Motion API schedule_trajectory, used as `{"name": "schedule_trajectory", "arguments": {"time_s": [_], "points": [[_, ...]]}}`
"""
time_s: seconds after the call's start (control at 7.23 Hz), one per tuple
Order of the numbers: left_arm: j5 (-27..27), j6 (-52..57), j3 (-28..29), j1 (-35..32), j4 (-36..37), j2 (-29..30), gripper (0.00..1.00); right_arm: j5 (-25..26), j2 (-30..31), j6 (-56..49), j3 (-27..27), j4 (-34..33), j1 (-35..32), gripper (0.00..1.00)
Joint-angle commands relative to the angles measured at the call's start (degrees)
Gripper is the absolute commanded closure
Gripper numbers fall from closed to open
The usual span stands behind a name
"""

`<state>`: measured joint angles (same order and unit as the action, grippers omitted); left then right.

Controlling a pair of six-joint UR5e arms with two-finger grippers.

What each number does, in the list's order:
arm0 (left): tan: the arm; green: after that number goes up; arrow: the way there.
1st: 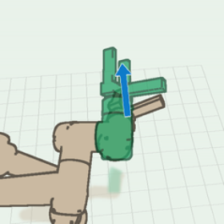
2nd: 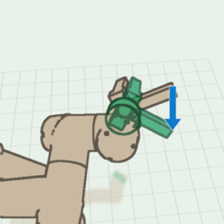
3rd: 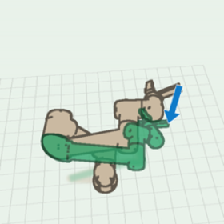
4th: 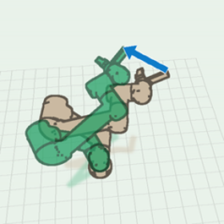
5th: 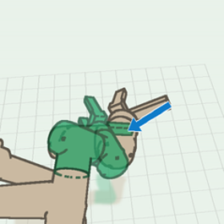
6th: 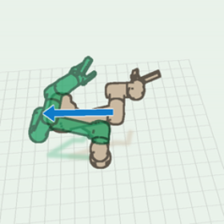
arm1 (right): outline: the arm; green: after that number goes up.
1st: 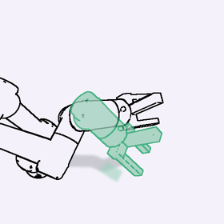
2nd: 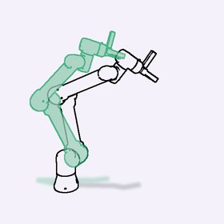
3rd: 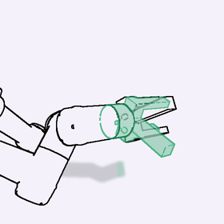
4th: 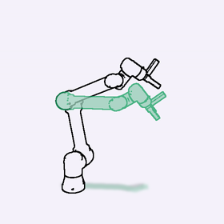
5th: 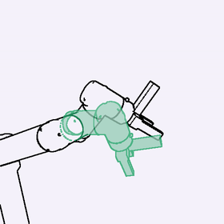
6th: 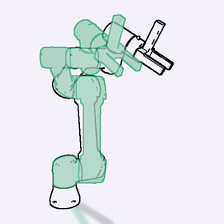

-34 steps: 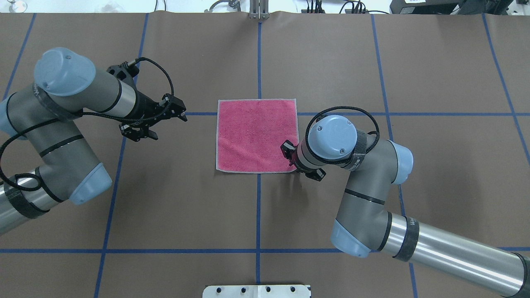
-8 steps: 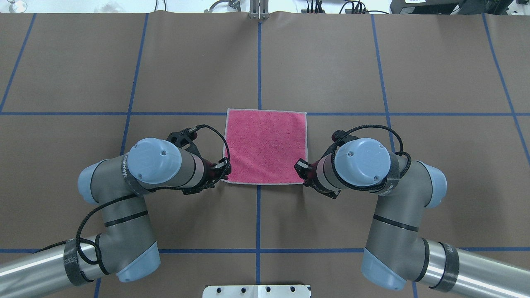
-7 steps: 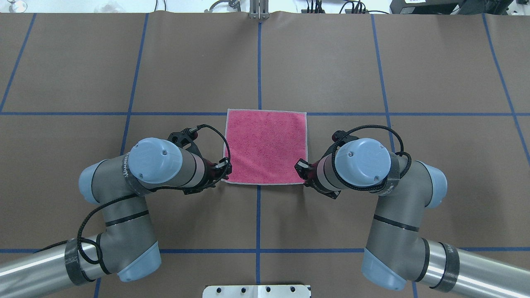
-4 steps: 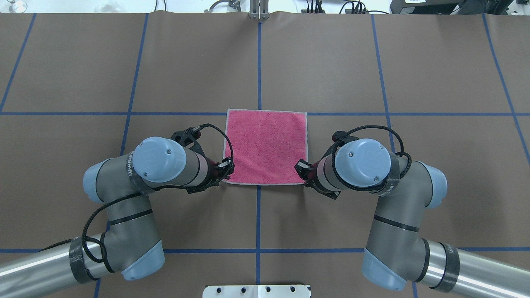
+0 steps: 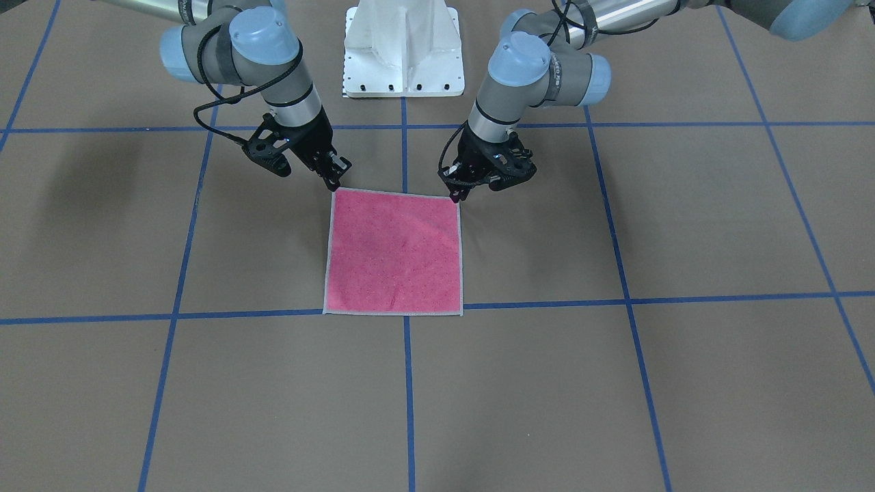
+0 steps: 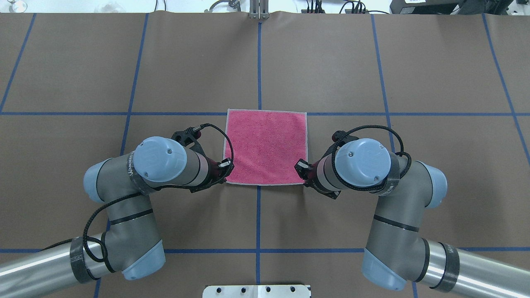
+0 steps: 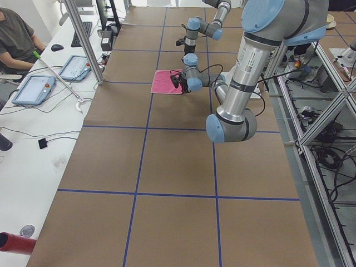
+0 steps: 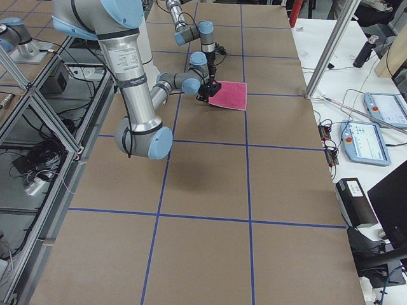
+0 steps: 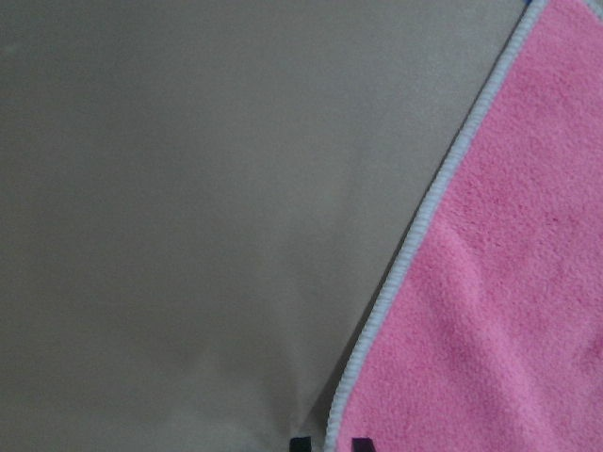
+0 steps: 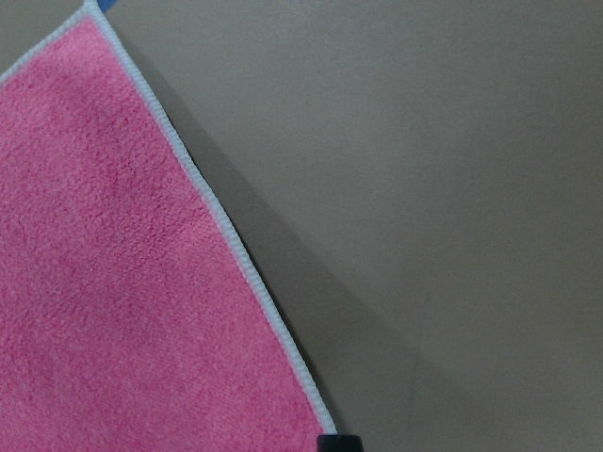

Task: Fold towel twice with both arms
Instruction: 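Lower the left gripper to the other near corner while the right gripper holds, then grasp both near corners of the towel and lift them slightly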

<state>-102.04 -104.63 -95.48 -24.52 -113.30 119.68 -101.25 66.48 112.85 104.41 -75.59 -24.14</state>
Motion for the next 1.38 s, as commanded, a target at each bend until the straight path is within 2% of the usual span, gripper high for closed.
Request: {"name": "schedule_trajectory", "arguments": {"time_s": [0.0,0.28,0.55,0.97,1.25], "points": [[-0.1,-0.3,-0.1,-0.2,0.0,0.2,1.0,0.0,0.0,0.0,0.0,0.0,0.1,1.0],[-0.2,-0.5,-2.8,-0.4,0.1,-0.2,1.0,0.0,0.1,0.0,0.3,0.0,0.1,1.0],[-0.2,-2.8,-8.2,0.2,0.6,-3.8,1.0,-0.3,1.8,0.3,3.1,-0.1,0.1,1.0],[-0.2,-6.9,-15.0,2.6,7.9,-4.0,1.0,-0.8,3.3,0.6,6.8,-0.2,1.4,1.0],[-0.1,-7.4,-15.5,3.3,8.4,-4.0,1.0,-0.8,5.1,0.7,9.2,-0.2,2.3,1.0]]}}
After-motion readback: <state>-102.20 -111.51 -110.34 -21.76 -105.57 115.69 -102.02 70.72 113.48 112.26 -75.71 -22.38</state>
